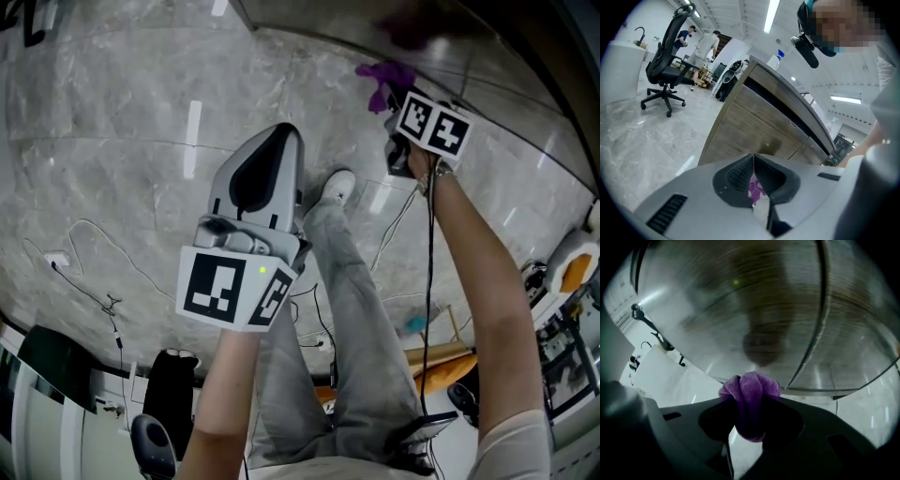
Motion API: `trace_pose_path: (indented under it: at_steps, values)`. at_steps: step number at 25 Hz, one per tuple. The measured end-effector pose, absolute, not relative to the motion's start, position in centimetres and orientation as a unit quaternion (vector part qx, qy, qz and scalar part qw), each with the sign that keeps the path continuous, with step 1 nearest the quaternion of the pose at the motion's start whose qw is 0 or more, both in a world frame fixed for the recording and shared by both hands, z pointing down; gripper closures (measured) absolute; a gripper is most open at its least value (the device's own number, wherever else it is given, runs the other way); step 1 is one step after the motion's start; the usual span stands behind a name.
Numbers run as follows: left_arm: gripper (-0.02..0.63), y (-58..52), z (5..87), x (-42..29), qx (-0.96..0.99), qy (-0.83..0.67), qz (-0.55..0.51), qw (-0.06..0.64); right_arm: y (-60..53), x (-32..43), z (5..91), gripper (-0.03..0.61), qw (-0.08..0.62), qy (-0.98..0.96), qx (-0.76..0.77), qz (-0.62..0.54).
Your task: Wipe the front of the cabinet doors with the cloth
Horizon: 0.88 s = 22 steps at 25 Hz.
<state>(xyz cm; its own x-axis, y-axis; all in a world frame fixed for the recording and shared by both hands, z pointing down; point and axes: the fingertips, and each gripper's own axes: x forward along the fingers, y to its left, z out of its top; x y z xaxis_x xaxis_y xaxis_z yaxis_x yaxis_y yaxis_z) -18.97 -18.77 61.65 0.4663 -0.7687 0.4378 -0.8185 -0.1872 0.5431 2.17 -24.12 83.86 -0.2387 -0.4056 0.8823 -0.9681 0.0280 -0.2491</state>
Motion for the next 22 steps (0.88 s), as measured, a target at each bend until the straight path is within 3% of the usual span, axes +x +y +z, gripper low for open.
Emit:
trace_pose_path:
  at_steps: [7, 13, 18, 22]
  values:
    - [0.597, -19.3, 62.4, -26.7, 0.762, -0.521, 0.027, 0.383, -23.6, -11.6, 86.4, 0.439, 0.323, -0.674, 0.475, 0.465]
    - [0.597, -19.8, 62.7, -34.7, 0.743, -0.548, 0.023, 0.384, -28.9, -21.5, 87.2, 0.439, 0.285, -0.703, 0.467, 0.455]
    - [0.597, -19.7, 64.2, -38.3, 0.718, -0.576, 0.012, 0.392, -31.6, -23.8, 89.1, 0.439, 0.287, -0.709, 0.477, 0.432]
    - [0.597, -18.8, 66.0, -38.5, 0.711, -0.578, 0.015, 0.401, -33.0, -20.2, 90.8, 0.439, 0.277, -0.679, 0.524, 0.433]
